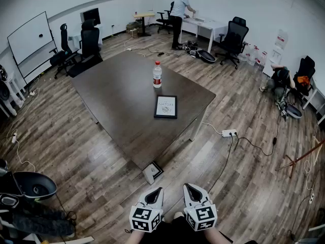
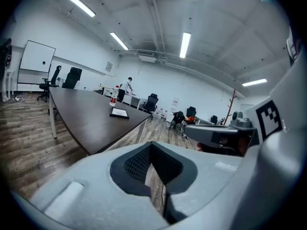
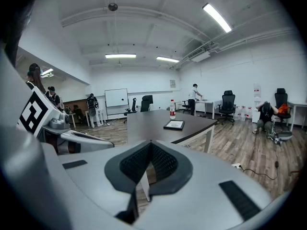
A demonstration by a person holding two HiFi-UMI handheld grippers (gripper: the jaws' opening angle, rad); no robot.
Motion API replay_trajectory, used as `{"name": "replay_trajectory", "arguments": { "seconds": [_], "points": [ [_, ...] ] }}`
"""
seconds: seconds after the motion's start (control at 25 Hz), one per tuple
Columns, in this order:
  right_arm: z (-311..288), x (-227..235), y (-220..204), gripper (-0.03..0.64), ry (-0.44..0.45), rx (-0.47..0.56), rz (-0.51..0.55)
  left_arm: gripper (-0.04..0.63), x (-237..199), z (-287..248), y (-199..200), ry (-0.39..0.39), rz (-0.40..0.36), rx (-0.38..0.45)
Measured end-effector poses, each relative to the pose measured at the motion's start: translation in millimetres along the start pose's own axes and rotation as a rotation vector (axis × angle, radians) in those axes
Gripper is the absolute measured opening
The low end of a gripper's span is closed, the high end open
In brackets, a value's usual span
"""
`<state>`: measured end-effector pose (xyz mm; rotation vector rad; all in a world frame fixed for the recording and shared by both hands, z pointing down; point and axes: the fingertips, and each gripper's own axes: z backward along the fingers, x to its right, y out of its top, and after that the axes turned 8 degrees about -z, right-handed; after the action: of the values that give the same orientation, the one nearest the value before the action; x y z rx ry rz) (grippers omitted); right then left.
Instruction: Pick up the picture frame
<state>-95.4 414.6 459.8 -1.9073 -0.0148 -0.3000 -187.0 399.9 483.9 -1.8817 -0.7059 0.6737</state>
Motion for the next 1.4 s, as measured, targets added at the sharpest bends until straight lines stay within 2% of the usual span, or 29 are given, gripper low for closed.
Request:
{"name": "replay_trajectory", "arguments": {
  "seconds": [0.16, 0.28, 0.44, 0.68, 0.92, 1.08, 1.28, 1.4],
  "points": [
    [-1, 7, 5, 0.006, -0.005, 0.000, 0.012, 0.009, 7, -4, 12, -0.029, 0.008, 0.043],
    [-3, 10, 8, 0.006, -0.007, 0.010, -0.018, 0.009, -1, -4, 9, 0.010, -0.007, 0.023],
    [-5, 12, 5, 0.006, -0.038, 0.010, -0.028, 0.009, -13, 2, 9, 0.034, 0.010, 0.036],
    [-10, 7, -1, 0.006, -0.069, 0.035, -0.029, 0.009, -24, 2, 8, 0.021, -0.016, 0.053],
    [-26, 7, 0, 0.006, -0.077, 0.022, -0.032, 0.009, -33, -6, 16, 0.002, -0.006, 0.055],
    [-50, 19, 2, 0.006, -0.063, 0.018, -0.030, 0.009, -41, -24, 19, 0.015, -0.035, 0.045],
    [-90, 46, 19, 0.006, -0.026, 0.014, -0.031, 0.009, -58, -59, 37, 0.060, 0.026, 0.075],
    [-115, 62, 33, 0.006, 0.017, 0.002, 0.002, 0.009, -64, -85, 49, 0.092, 0.015, 0.067]
  ]
}}
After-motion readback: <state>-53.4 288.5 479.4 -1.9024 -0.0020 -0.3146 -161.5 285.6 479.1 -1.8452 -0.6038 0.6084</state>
